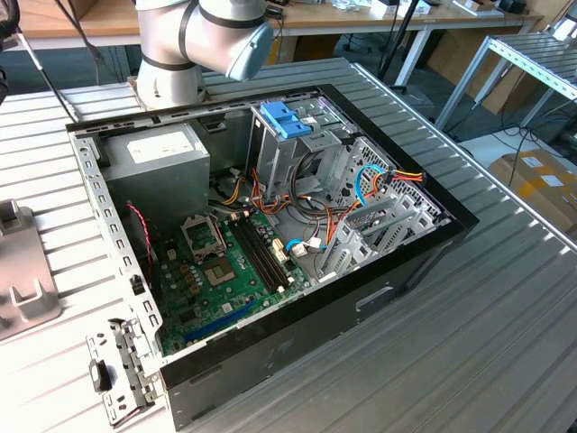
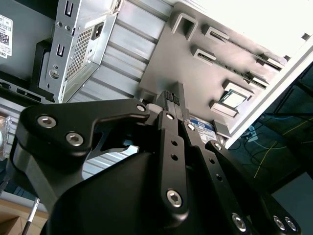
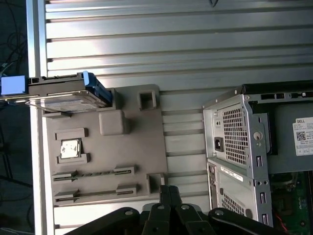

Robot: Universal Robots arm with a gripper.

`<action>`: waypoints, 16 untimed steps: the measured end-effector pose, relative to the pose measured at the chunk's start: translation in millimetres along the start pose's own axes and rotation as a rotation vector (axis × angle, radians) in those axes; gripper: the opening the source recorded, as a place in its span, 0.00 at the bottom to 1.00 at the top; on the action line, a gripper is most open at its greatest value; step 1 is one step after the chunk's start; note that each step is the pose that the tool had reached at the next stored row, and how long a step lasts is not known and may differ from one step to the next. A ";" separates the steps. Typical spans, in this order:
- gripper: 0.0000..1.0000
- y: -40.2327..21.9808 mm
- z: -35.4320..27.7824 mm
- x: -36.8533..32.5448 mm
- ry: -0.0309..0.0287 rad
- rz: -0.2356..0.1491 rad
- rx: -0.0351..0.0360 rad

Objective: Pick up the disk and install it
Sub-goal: 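Reach for the disk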

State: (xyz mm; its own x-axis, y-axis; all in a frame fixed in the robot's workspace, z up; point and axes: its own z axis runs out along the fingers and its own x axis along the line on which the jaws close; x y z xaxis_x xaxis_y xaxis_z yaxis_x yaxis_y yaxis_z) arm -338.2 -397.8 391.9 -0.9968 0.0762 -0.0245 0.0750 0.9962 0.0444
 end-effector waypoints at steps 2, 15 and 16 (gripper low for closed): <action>0.11 0.0 0.0 0.9 0.0000 0.000 0.0000; 0.11 -0.6 0.0 9.1 0.0001 0.000 0.0001; 0.11 -0.6 0.0 9.7 0.0001 0.000 0.0001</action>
State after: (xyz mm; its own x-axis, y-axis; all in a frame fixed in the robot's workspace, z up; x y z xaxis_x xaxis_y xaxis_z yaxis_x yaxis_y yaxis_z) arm -347.9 -397.6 391.6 -0.9968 0.0763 -0.0244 0.0751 0.9962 0.0443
